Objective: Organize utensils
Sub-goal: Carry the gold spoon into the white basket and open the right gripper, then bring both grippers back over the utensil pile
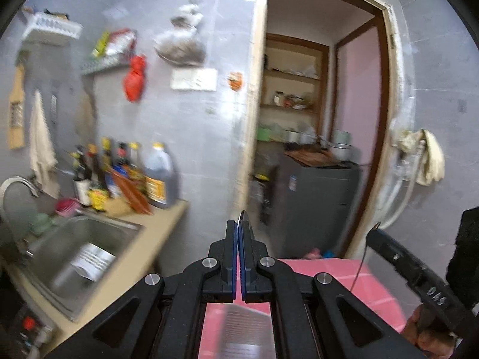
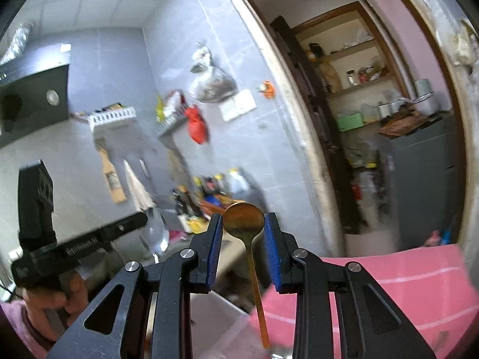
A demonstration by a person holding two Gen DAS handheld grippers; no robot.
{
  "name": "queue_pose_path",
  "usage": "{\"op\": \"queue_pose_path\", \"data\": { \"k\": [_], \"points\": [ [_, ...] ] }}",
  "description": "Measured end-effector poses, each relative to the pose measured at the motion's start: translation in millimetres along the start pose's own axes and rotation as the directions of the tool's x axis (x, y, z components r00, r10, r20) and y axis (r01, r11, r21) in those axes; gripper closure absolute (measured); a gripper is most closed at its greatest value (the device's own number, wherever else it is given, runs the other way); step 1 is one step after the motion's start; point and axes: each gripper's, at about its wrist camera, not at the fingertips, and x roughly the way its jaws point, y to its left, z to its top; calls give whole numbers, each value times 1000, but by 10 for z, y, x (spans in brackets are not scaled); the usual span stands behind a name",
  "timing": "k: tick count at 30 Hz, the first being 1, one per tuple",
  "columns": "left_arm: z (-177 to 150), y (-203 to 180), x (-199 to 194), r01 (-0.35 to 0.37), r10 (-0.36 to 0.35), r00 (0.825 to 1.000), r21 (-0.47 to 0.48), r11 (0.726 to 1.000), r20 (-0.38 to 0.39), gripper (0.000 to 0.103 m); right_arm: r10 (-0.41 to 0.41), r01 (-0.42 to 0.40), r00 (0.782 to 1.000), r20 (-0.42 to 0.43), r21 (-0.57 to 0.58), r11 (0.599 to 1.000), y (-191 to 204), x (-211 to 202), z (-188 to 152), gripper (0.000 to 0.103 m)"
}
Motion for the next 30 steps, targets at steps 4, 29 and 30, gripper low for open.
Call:
{"op": "queue_pose_path", "data": {
  "k": [4,29,30],
  "points": [
    [-97,213,76,-58,58,998,4,998,36,101,63,-64,998,25,44,997,124,315,-310,78],
    [-797,521,253,204,-210,975,-83,975,-72,99,-7,9,995,-99,25,1000,-32,380,-901,63],
    [-789,519,232,201,-208,975,-87,976,-76,98,-16,18,996,-90,21,1000,-26,327,-863,63]
  ]
}}
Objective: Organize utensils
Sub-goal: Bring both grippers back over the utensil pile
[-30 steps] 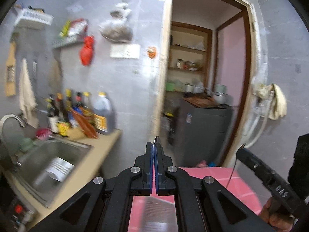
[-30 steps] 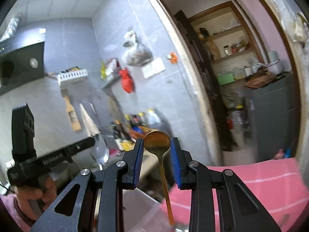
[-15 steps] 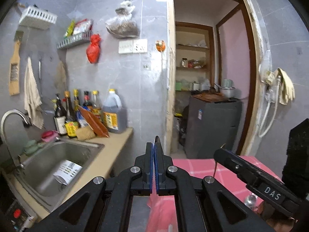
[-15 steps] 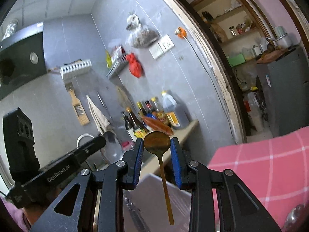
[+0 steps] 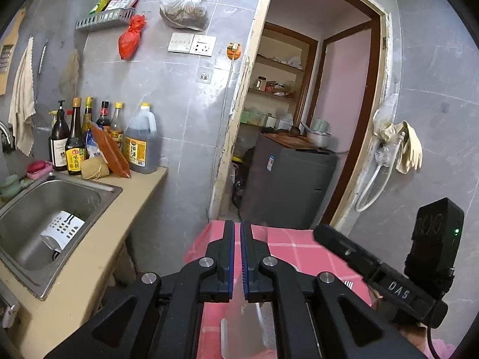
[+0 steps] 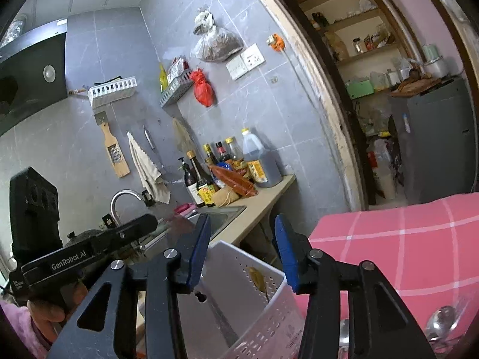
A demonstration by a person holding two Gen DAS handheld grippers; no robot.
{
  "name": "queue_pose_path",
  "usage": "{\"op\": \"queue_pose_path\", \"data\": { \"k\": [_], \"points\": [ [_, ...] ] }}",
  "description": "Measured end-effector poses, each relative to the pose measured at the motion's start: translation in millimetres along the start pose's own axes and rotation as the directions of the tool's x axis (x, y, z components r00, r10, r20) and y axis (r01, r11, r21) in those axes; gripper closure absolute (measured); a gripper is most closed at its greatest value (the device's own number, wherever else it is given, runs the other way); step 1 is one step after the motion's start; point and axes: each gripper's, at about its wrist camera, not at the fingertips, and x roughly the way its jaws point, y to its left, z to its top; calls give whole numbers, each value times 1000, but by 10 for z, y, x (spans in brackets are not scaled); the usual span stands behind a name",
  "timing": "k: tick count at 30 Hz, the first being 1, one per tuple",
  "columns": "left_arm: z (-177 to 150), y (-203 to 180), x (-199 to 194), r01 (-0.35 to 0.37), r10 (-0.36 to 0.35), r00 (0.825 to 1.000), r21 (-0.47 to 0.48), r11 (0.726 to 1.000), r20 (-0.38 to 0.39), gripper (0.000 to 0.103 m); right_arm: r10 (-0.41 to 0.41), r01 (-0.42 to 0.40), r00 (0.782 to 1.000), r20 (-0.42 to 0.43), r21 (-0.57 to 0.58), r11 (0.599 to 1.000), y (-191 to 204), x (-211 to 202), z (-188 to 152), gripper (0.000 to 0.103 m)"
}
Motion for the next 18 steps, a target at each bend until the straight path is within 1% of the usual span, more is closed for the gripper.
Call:
{"op": "queue_pose_path", "data": {
  "k": [1,3,4,5,6,7,9,10,12,14,15,16,17,18],
  "points": [
    [4,-9,-14,1,-2,1000,-3,1000,-4,98,-15,15,1000,14,-9,1000,10,-84,35,62],
    [23,-47,-50,7,-7,1000,-4,1000,-7,98,-43,44,998,40,-26,999,34,-233,113,56],
    [33,-89,-80,9,-9,1000,2,1000,-5,96,-61,63,997,56,-34,997,39,-333,153,54],
    [40,-149,-115,13,-13,1000,10,1000,-2,94,-83,86,994,71,-41,995,43,-433,200,50],
    [48,-197,-144,21,-21,1000,10,1000,1,86,-103,107,991,84,-46,993,44,-537,247,47],
    [52,-251,-176,34,-34,999,6,999,5,73,-128,133,987,98,-53,990,38,-656,284,45],
    [63,-348,-254,54,-54,998,-11,998,29,58,-180,190,975,127,-71,979,34,-887,361,35],
    [63,-394,-285,64,-64,997,-15,998,39,57,-213,226,967,143,-84,970,27,-1038,385,33],
    [56,-538,-346,84,-84,995,-10,996,49,55,-261,279,952,162,-99,955,27,-1228,466,24],
    [20,-717,-431,97,-98,992,9,995,75,47,-311,335,932,186,-119,935,21,-1484,500,18],
    [-6,-789,-465,103,-104,991,17,995,88,41,-328,356,924,196,-126,926,28,-1573,530,14],
    [-28,-854,-497,107,-109,989,24,994,98,38,-358,389,911,207,-135,912,23,-1703,528,12],
    [-56,-919,-527,112,-115,988,31,993,107,36,-377,409,902,213,-139,902,23,-1787,538,8],
    [-89,-990,-548,117,-120,987,38,992,110,32,-392,426,894,218,-143,893,22,-1864,543,7]
  ]
}}
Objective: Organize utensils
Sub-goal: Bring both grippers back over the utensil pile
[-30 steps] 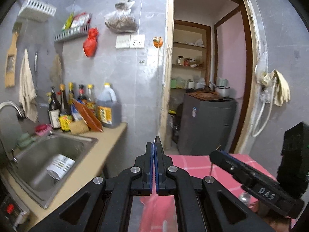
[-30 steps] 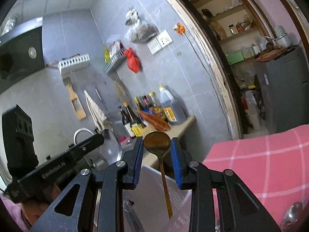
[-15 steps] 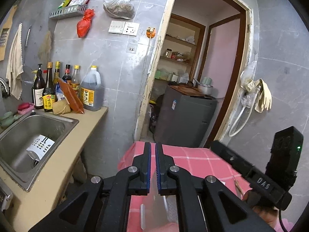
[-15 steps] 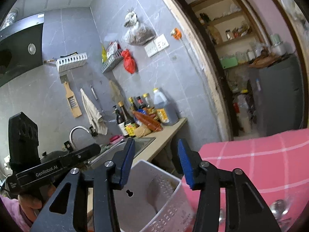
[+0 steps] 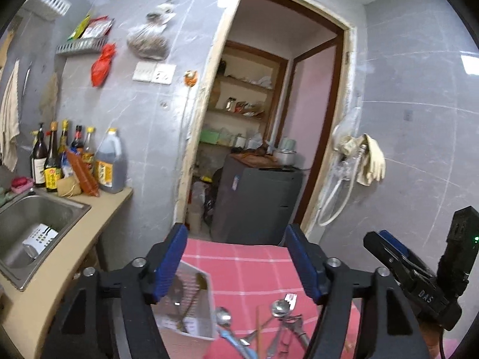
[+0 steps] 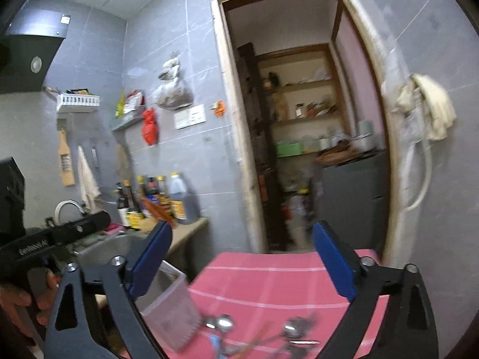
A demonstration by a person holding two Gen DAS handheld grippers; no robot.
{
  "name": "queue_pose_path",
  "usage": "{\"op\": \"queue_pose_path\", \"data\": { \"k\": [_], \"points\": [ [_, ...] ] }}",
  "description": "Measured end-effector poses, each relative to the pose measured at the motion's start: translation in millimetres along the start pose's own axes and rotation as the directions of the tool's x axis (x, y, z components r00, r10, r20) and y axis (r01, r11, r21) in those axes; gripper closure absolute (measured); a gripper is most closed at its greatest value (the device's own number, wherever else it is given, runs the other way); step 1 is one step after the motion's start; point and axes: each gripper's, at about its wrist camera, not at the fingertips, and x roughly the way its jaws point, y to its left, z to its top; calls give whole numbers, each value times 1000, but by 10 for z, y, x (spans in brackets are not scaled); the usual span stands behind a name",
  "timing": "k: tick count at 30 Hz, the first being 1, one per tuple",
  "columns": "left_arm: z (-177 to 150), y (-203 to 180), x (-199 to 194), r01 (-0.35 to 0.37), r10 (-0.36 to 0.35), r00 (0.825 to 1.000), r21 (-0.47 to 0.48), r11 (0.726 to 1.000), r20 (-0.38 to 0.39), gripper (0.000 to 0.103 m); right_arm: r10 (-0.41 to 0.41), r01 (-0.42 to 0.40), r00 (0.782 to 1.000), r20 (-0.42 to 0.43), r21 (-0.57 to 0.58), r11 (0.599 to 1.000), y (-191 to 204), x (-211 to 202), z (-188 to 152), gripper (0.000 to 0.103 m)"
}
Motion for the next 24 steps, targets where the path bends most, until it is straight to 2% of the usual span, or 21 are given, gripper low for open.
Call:
{"op": "queue_pose_path", "data": {
  "k": [4,14,20,24],
  "points": [
    [-174,-296,-32,36,-36,999,29,999,7,16,-73,73,997,-1,-32,997,-189,-264,-20,1],
    [-629,-734,107,34,-32,999,90,995,-23,6,-157,155,985,-65,-33,987,-710,-405,-366,1],
    [-861,-871,369,11,-1,995,103,995,-104,6,-171,170,978,-119,-17,985,-991,-330,-581,1],
    [-1050,-919,628,8,14,980,108,994,-196,5,-173,174,972,-161,-10,985,-1164,-246,-699,1]
  ]
}}
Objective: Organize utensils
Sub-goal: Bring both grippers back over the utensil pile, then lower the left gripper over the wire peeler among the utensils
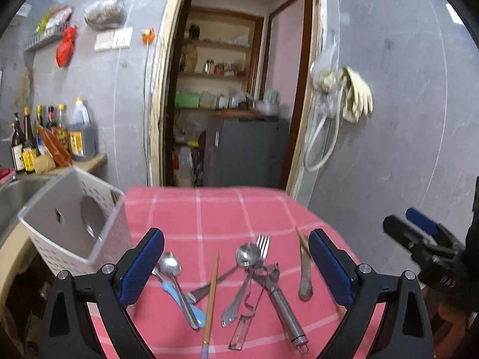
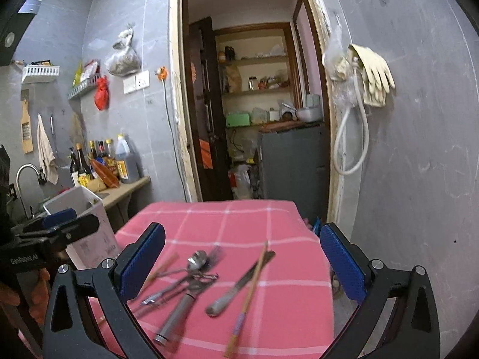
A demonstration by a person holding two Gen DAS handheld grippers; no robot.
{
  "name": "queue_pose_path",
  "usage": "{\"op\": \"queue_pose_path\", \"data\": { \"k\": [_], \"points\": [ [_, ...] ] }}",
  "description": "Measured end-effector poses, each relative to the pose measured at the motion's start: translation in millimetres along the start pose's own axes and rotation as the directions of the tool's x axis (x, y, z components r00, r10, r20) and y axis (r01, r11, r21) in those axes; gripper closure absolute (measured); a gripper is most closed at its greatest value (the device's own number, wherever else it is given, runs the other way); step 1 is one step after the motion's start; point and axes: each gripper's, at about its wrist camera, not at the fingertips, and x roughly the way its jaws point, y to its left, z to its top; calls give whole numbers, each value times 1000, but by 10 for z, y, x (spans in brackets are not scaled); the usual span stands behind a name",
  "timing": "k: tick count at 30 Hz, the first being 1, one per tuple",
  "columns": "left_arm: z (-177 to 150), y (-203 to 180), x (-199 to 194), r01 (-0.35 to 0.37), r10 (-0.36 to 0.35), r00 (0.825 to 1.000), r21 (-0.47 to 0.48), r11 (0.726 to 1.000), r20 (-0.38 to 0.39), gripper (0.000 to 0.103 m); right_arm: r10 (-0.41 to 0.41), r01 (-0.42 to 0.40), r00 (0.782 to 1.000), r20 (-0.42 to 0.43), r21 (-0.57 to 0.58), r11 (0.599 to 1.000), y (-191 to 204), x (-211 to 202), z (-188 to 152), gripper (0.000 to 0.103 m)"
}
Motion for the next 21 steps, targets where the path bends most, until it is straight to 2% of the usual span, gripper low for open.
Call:
{"op": "queue_pose_path", "data": {
  "k": [6,11,13,16,18,19,21],
  "points": [
    [-136,23,368,22,-24,991,-18,1000,-128,6,52,-48,995,-81,47,998,-225,258,-196,1],
    [-227,65,560,24,-27,982,-18,1000,-184,6,93,-78,985,-148,99,992,-337,523,-378,1],
    [-249,75,616,39,-43,979,-23,999,-197,13,117,-99,980,-163,116,988,-351,601,-433,3],
    [-277,83,707,72,-80,970,-41,997,-231,26,172,-146,965,-198,139,979,-329,754,-509,15],
    [-299,90,769,95,-107,962,-59,994,-250,33,202,-172,954,-221,146,974,-300,849,-544,30],
    [-317,91,803,106,-120,958,-68,992,-261,37,219,-188,947,-237,150,971,-276,902,-562,32],
    [-357,87,878,127,-145,948,-82,989,-284,43,249,-216,930,-272,148,965,-215,1002,-600,44]
  ]
}}
